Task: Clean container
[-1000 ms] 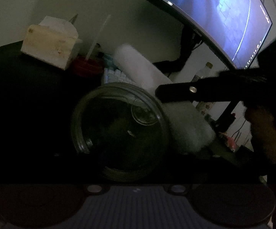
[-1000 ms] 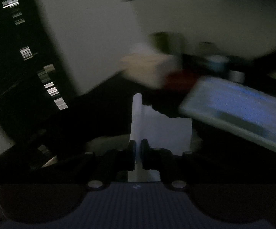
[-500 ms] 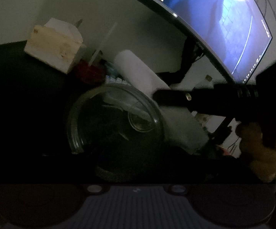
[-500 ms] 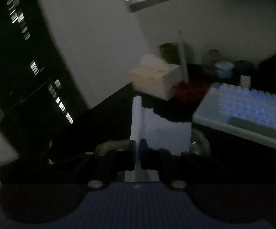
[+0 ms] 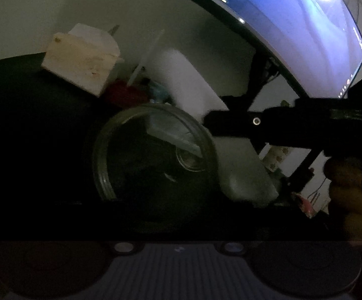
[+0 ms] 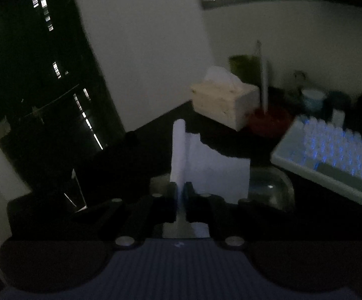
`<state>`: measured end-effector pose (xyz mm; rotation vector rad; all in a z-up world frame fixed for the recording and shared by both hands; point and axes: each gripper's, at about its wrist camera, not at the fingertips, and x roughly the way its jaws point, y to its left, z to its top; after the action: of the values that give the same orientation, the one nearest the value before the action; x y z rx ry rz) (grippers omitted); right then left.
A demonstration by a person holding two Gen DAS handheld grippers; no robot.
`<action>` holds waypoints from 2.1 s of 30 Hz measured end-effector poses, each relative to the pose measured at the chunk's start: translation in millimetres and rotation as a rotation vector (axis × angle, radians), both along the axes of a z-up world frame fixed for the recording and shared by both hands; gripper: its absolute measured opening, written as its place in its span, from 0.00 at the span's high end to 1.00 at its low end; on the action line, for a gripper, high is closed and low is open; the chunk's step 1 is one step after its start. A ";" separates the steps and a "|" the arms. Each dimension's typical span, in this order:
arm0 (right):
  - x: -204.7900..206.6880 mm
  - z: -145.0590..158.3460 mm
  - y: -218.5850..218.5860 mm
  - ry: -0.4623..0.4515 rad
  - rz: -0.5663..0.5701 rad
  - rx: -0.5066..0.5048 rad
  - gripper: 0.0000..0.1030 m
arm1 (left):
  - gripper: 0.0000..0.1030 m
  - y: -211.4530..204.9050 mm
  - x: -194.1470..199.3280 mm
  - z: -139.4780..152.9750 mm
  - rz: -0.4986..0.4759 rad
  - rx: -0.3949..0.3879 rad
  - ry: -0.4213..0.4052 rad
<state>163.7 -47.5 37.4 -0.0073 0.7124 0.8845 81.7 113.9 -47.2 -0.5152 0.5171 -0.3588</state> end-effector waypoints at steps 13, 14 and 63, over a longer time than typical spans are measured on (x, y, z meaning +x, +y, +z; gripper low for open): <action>2.8 0.6 -22.6 0.075 -0.132 -0.011 0.90 | 0.87 8.4 6.1 -8.4 -0.167 -0.508 0.039; -1.2 1.0 -25.0 0.084 -0.128 -0.006 0.90 | 0.87 10.4 8.4 -8.4 -0.180 -0.538 0.042; 41.7 7.7 12.6 0.076 -0.092 -0.123 0.91 | 0.53 47.8 13.4 -13.8 -0.011 0.043 -0.009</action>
<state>205.5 -35.0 45.1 -0.0504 0.8313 0.7554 95.1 161.8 -61.0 -0.4692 0.5178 -0.3600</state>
